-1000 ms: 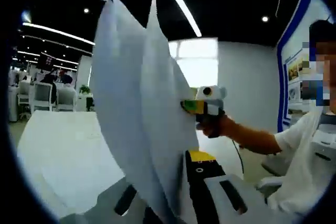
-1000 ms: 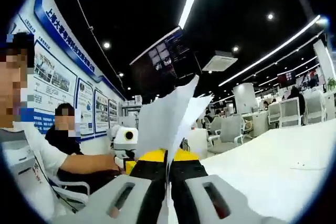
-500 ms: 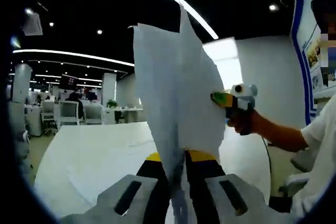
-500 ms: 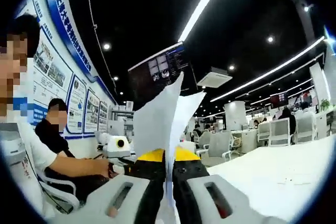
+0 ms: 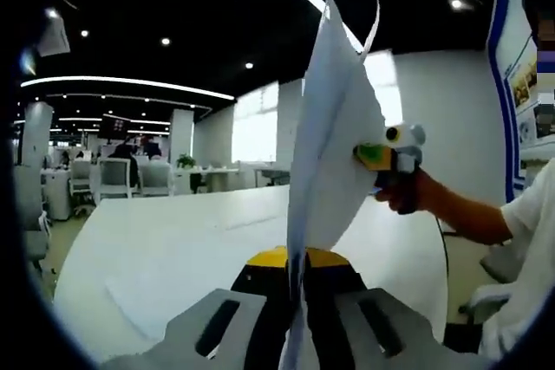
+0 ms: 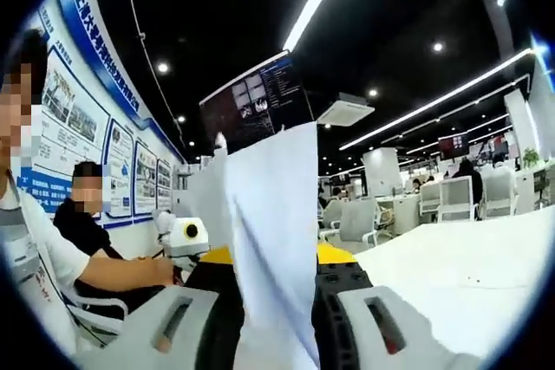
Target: Organize the stack of printing papers by aligning and flattening the scattered papers on the table
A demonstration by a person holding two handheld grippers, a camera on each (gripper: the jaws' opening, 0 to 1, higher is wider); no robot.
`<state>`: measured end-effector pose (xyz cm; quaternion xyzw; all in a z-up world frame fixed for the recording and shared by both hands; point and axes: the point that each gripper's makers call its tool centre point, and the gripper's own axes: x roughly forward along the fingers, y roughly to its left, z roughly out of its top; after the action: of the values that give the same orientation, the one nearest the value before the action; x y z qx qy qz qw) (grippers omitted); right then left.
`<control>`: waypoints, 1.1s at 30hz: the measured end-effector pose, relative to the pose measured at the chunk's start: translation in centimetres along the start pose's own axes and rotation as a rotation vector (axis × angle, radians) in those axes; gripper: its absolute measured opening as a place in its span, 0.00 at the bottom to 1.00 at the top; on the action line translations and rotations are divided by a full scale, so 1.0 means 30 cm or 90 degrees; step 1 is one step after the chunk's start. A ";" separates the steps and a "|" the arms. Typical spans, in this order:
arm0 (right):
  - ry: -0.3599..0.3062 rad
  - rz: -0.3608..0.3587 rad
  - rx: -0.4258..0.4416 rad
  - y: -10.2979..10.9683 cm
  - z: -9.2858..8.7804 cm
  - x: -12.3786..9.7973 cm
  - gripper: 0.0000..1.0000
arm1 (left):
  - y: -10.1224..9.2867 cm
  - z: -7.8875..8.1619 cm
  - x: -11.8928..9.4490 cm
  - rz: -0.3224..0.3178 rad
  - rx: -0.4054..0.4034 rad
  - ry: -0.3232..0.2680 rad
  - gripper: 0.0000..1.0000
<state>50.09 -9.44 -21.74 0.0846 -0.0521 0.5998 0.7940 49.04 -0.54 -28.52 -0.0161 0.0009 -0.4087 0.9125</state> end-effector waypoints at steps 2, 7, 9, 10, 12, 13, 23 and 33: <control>-0.001 -0.005 0.011 -0.011 0.001 -0.001 0.22 | -0.012 0.001 0.007 -0.012 -0.003 -0.003 0.06; 0.008 -0.015 0.020 -0.012 -0.005 -0.012 0.25 | -0.037 -0.005 0.006 -0.030 -0.018 -0.008 0.06; 0.015 -0.015 0.015 -0.003 -0.006 -0.011 0.27 | -0.042 -0.006 0.002 -0.031 -0.020 -0.012 0.06; 0.019 -0.015 0.013 0.001 -0.007 -0.011 0.28 | -0.046 -0.006 -0.001 -0.031 -0.021 -0.014 0.06; 0.024 -0.015 0.007 0.016 -0.010 -0.010 0.28 | -0.051 -0.006 -0.006 -0.028 -0.014 -0.017 0.06; 0.033 -0.018 0.012 0.019 -0.013 -0.009 0.28 | -0.053 -0.006 -0.012 -0.023 0.001 -0.018 0.06; 0.094 -0.074 -0.043 -0.004 -0.022 -0.010 0.39 | -0.009 0.020 -0.105 0.040 0.005 -0.061 0.06; 0.155 -0.145 -0.037 -0.059 -0.024 -0.094 0.74 | 0.031 0.034 -0.249 0.050 -0.146 -0.102 0.06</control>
<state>51.02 -12.43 -23.08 -0.0063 0.0367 0.5097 0.8595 44.78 5.68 -27.63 -0.1524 -0.0244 -0.3676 0.9171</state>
